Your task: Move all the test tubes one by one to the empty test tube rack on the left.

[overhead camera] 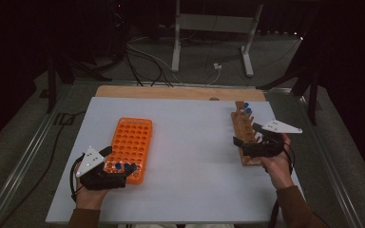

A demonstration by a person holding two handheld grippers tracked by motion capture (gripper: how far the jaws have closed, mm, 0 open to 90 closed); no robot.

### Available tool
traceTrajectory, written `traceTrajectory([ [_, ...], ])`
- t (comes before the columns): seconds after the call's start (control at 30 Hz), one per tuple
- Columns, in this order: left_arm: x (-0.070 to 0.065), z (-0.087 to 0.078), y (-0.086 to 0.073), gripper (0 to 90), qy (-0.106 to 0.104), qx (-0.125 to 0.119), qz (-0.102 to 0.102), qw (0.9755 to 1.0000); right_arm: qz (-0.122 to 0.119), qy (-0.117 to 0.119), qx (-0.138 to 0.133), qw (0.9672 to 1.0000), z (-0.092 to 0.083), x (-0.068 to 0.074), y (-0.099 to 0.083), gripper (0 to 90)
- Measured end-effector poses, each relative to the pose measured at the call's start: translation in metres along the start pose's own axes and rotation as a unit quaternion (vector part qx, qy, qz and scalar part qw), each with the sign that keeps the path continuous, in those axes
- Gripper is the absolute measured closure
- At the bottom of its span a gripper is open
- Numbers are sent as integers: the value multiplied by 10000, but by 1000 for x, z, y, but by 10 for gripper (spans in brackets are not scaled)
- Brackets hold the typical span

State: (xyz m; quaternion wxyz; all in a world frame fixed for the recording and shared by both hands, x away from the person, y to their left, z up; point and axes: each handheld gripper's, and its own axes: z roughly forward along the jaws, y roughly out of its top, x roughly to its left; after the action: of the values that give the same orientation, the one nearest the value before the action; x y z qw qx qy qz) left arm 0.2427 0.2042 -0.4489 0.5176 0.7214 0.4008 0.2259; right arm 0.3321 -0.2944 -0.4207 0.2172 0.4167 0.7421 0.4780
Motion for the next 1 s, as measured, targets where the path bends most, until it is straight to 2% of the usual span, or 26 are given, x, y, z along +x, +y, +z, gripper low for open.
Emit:
traceTrajectory([
  [0.23, 1, 0, -1, 7, 25, -87, -28, 10000, 132, -230, -30, 9996, 6, -21, 10, 1],
  [0.33, 2, -2, -2, 7, 61, -129, -66, 9999, 224, -279, -83, 9993, 9, -29, 15, 51],
  [0.43, 3, -4, -3, 7, 70, -166, -88, 9998, 302, -427, -68, 9986, 16, -37, 20, 91],
  [0.6, 4, -5, -3, 7, 64, -167, -87, 9998, 485, -582, 96, 9971, 30, -50, 27, 108],
  [0.73, 4, -5, -4, 7, 44, -165, -100, 9998, 535, -708, 193, 9959, 42, -57, 29, 164],
  [0.8, 4, -5, -4, 7, 51, -175, -111, 9998, 628, -768, 214, 9948, 47, -61, 28, 227],
  [1.0, 4, -5, -5, 7, 37, -180, -127, 9997, 789, -946, 431, 9914, 63, -75, 17, 488],
])
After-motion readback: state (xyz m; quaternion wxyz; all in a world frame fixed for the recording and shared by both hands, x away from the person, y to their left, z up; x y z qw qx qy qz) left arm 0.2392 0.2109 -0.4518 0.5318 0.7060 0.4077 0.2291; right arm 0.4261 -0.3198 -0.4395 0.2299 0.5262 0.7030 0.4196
